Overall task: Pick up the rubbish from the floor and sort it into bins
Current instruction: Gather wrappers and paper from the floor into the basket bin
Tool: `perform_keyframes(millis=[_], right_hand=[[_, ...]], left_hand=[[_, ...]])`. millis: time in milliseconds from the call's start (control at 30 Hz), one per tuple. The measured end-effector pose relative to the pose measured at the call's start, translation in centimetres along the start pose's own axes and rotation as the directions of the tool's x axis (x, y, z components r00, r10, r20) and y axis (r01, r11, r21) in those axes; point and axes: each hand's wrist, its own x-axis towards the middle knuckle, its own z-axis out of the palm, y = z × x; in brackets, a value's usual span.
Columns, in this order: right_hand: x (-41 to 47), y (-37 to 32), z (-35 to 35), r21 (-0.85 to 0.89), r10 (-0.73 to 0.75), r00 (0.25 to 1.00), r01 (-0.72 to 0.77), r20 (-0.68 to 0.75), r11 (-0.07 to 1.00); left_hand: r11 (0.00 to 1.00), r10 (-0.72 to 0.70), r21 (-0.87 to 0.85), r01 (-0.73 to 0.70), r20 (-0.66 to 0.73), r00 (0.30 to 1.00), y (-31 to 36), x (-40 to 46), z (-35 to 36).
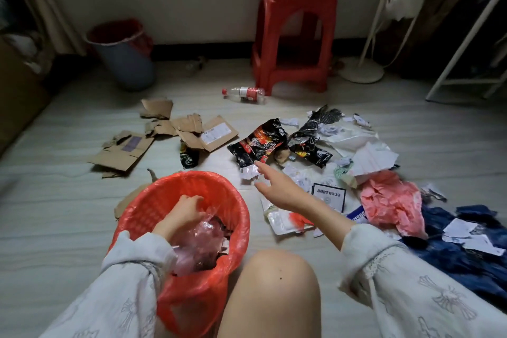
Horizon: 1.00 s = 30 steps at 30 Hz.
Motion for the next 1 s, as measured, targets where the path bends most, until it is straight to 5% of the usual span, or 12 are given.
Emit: perform_keyframes(millis=[333, 467, 633, 1000], right_hand=[[-7.9, 0.8, -2.6, -0.005, -0.021, 0.987, 0.020, -0.157, 1.000], [-10.3, 1.2, -2.8, -0.050, -0.003, 0.990, -0.005, -0.144, 0.999], [-11.6, 2.8, -5.4, -0.200, 0.016, 0.996, -0.034, -0.093, 0.979], [-9.6, 18.2, -13.3, -0.247, 0.275, 0.955, -0.295, -0.113, 0.923]], left_hand=[[0.999, 0.005, -0.033, -0.009, -0.121, 0.993, 2.0, -7.2, -0.7], [0.975, 0.160, -0.107, -0.195, -0.273, 0.949, 5.8, -9.7, -2.2], [0.907, 0.383, -0.056, -0.417, -0.300, 0.874, 13.4, -9.5, -4.5], [0.770, 0.635, 0.049, -0.636, 0.031, 0.772, 27.4, -1.1, 4.4]])
